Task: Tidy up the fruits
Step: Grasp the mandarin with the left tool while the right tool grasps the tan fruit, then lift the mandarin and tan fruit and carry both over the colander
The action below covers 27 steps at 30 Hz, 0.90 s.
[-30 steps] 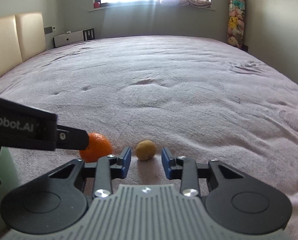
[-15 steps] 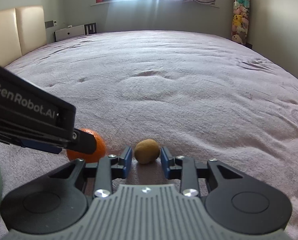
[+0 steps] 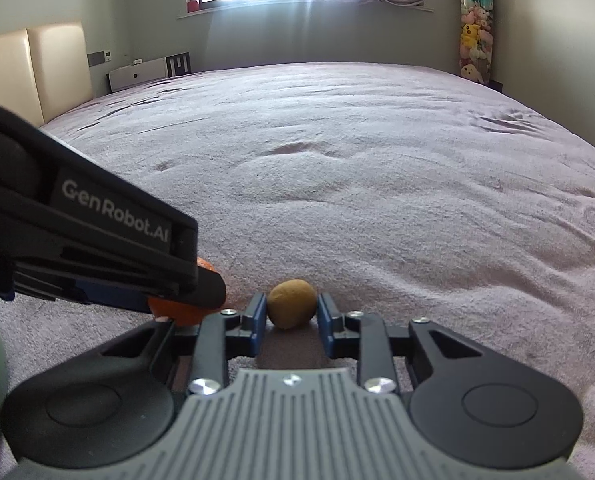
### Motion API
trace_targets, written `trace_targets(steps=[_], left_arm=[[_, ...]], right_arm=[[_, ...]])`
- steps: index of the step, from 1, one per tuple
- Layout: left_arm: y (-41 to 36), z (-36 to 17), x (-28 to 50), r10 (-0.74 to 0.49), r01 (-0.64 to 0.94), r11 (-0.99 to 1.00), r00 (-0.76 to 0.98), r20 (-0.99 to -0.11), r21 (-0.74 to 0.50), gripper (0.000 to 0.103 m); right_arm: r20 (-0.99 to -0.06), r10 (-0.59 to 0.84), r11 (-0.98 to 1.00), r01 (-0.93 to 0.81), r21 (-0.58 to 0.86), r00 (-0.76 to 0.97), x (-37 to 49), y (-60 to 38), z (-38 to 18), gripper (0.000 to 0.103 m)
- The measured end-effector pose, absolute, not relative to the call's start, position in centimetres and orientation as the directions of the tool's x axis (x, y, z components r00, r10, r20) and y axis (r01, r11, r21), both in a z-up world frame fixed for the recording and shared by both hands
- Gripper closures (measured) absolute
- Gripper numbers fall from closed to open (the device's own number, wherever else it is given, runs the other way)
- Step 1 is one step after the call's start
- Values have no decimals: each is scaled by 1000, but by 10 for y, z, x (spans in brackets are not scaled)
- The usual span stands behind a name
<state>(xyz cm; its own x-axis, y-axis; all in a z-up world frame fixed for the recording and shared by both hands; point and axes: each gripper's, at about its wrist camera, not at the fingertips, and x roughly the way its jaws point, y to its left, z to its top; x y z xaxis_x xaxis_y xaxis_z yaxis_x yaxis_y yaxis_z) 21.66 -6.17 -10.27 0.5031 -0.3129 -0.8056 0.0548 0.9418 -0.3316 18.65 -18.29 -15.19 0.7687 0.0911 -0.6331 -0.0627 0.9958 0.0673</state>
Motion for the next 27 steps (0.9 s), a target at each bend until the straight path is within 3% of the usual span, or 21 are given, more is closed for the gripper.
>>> trace_targets(steps=[12, 27], left_arm=[[-53, -78, 204, -301, 38, 942, 534, -790, -333, 56], [-28, -5, 154, -256, 31, 952, 628, -735, -305, 56]], right_arm=[[-635, 86, 996, -60, 63, 768, 186, -180, -139, 79], [-570, 126, 991, -124, 43, 812, 146, -163, -75, 79]])
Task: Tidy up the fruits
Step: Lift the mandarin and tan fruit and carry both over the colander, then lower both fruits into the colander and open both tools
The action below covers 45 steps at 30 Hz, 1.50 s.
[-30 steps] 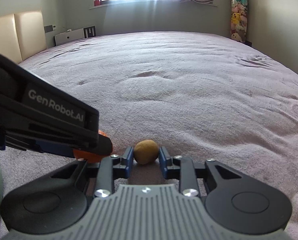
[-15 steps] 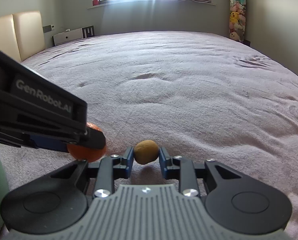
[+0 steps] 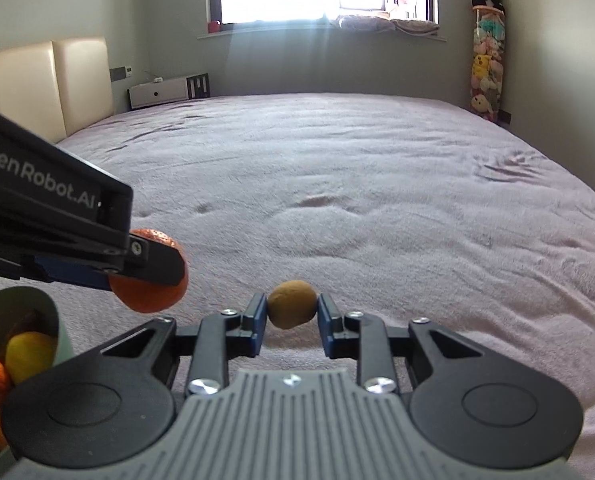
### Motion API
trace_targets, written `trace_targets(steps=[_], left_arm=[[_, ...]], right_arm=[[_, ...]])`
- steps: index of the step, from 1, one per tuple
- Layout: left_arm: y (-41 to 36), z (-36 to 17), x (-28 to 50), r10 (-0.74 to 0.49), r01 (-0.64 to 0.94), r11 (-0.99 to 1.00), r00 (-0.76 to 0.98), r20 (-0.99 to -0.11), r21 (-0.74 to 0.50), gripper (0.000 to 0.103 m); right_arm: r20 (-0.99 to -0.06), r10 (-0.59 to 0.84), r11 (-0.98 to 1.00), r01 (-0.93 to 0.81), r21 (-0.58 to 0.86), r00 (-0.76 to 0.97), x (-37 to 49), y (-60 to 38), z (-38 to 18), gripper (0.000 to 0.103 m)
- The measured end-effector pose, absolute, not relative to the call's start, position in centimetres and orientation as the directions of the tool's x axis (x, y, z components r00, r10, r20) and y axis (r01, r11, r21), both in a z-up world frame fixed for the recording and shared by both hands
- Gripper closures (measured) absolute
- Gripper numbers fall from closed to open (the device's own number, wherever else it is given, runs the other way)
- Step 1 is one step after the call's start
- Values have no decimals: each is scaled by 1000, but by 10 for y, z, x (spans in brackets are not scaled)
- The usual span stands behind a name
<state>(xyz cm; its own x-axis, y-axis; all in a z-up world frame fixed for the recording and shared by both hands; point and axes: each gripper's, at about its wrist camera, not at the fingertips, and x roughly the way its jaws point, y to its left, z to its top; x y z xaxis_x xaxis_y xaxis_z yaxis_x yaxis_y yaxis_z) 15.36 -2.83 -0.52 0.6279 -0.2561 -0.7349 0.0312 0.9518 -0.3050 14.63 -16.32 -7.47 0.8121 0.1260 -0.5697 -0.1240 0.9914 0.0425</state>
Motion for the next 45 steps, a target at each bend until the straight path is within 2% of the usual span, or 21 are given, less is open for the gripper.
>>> trace_targets(steps=[12, 21, 31, 36, 41, 45], left_arm=[[2, 47, 100, -214, 28, 962, 690, -692, -271, 56], [31, 64, 68, -212, 34, 964, 699, -683, -264, 56], [75, 38, 56, -242, -7, 948, 630, -738, -317, 56], [93, 13, 57, -274, -46, 933, 557, -784, -358, 56], [104, -13, 60, -357, -90, 888, 481, -801, -450, 56], [106, -29, 66, -363, -126, 880, 440, -821, -457, 56]], right_arm=[[-534, 202, 977, -204, 55, 821, 103, -136, -22, 79], [-556, 292, 952, -293, 89, 778, 76, -111, -2, 79], [-605, 405, 893, -439, 100, 685, 63, -75, -5, 79], [-668, 447, 838, -539, 80, 595, 65, -57, -20, 79], [-724, 441, 804, -593, 55, 531, 73, -51, -32, 79], [-742, 416, 818, -572, 53, 526, 84, -58, -36, 79]])
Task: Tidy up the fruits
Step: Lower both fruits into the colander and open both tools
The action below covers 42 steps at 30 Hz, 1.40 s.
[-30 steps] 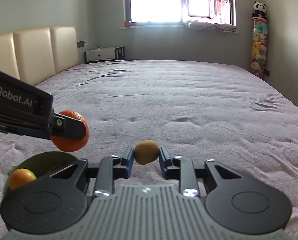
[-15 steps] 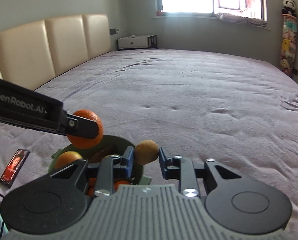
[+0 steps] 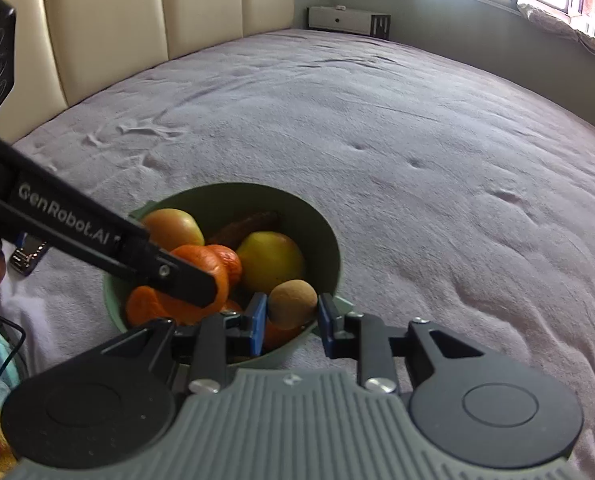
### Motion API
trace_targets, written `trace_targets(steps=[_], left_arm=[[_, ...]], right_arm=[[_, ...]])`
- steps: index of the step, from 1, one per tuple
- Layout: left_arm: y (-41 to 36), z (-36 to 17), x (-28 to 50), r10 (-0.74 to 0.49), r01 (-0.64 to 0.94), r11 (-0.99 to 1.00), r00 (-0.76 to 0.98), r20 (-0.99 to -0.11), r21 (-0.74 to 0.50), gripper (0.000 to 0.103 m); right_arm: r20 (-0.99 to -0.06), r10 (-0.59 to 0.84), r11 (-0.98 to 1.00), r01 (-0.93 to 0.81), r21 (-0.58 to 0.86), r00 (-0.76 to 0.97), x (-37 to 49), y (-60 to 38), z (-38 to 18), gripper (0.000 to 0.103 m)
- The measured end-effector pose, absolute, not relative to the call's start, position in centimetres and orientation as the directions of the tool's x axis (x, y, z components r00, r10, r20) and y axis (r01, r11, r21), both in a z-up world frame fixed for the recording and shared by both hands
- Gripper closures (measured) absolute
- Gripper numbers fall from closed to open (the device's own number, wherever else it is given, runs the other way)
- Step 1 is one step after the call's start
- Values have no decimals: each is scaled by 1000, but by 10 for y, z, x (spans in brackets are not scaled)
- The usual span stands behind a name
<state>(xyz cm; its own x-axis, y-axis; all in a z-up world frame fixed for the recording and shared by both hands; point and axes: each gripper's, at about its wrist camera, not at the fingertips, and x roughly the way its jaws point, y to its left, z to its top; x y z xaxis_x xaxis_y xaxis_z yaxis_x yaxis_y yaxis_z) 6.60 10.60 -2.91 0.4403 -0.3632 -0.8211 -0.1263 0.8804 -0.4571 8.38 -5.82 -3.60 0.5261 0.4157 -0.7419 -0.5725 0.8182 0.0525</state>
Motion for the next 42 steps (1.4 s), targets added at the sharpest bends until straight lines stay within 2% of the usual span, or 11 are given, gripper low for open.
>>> trace_targets(steps=[19, 24, 27, 38, 42], left_arm=[[91, -61, 87, -389, -168, 870, 346, -854, -464, 55], [91, -57, 86, -388, -164, 870, 354, -851, -465, 44], [94, -50, 84, -389, -155, 870, 371, -843, -469, 44], [103, -16, 74, -191, -167, 931, 531, -826, -323, 44], [110, -16, 76, -168, -186, 933, 534, -829, -309, 44]], right_arm=[[-757, 413, 809, -586, 49, 507, 91, -58, -52, 79], [-759, 409, 814, -579, 53, 507, 90, -57, -52, 79], [-753, 403, 819, -571, 45, 519, 90, -56, -51, 79], [-733, 457, 823, -552, 134, 504, 98, -39, -51, 79], [-743, 468, 811, -567, 146, 478, 105, -24, -59, 79]])
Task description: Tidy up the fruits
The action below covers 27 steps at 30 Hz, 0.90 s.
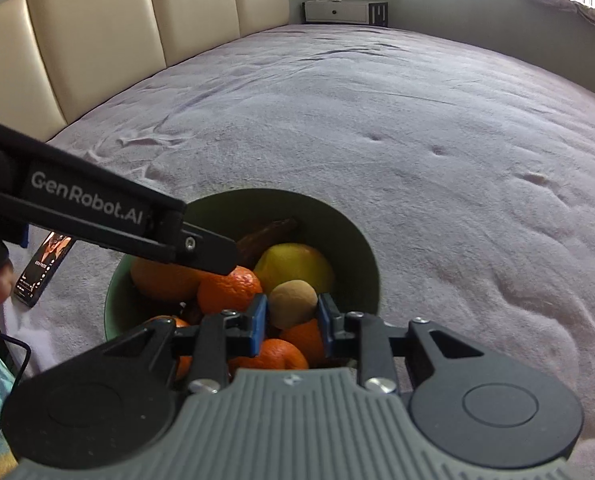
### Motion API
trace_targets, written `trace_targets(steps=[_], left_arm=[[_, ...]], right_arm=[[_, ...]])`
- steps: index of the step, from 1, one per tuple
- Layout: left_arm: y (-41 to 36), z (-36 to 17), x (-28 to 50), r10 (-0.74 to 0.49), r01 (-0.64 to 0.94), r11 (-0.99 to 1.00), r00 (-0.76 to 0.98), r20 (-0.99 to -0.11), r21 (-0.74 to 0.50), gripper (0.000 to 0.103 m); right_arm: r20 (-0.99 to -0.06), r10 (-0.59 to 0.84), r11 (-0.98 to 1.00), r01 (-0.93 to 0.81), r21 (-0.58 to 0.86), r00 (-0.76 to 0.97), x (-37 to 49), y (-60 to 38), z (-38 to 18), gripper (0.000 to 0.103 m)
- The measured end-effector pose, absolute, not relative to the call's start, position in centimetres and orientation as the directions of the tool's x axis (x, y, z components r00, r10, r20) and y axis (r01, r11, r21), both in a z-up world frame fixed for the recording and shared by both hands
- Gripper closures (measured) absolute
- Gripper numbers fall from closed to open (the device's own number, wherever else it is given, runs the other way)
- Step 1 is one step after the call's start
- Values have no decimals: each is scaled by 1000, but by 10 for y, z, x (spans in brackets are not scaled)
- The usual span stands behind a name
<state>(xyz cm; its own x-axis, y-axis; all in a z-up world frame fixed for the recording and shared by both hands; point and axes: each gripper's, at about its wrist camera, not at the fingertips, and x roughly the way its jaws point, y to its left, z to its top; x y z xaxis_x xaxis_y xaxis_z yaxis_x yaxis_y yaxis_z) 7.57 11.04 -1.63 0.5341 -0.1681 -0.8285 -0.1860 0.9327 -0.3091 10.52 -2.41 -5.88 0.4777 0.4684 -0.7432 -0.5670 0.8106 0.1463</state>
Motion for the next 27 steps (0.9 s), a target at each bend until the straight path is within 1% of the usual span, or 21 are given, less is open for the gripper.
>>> trace_targets(steps=[4, 7, 15, 18, 23, 24, 25, 27], left_arm=[[117, -19, 78, -165, -199, 929, 531, -831, -312, 44], [119, -19, 80, -168, -199, 928, 534, -829, -316, 44], [117, -18, 83, -178, -198, 925, 530, -829, -325, 44], [117, -13, 80, -179, -188, 927, 537, -824, -325, 44], [109, 4, 72, -166, -151, 940, 583, -795, -307, 44], [105, 8, 69, -159, -137, 946, 596, -787, -295, 44], [101, 12, 66, -152, -123, 951, 610, -778, -282, 44], [94, 22, 60, -142, -93, 961, 640, -755, -259, 44]], right_arm=[[-769, 445, 812, -568, 131, 459, 112, -15, -68, 79], [-784, 440, 816, -559, 145, 438, 118, -14, -74, 79], [-794, 434, 818, -556, 148, 427, 120, -13, -77, 77], [-792, 427, 823, -551, 140, 437, 116, -14, -74, 72], [-770, 411, 841, -529, 113, 489, 105, -23, -58, 70], [-763, 403, 849, -519, 104, 506, 102, -25, -54, 68], [-755, 393, 857, -507, 93, 525, 99, -28, -48, 63], [-737, 365, 877, -477, 67, 569, 93, -35, -37, 58]])
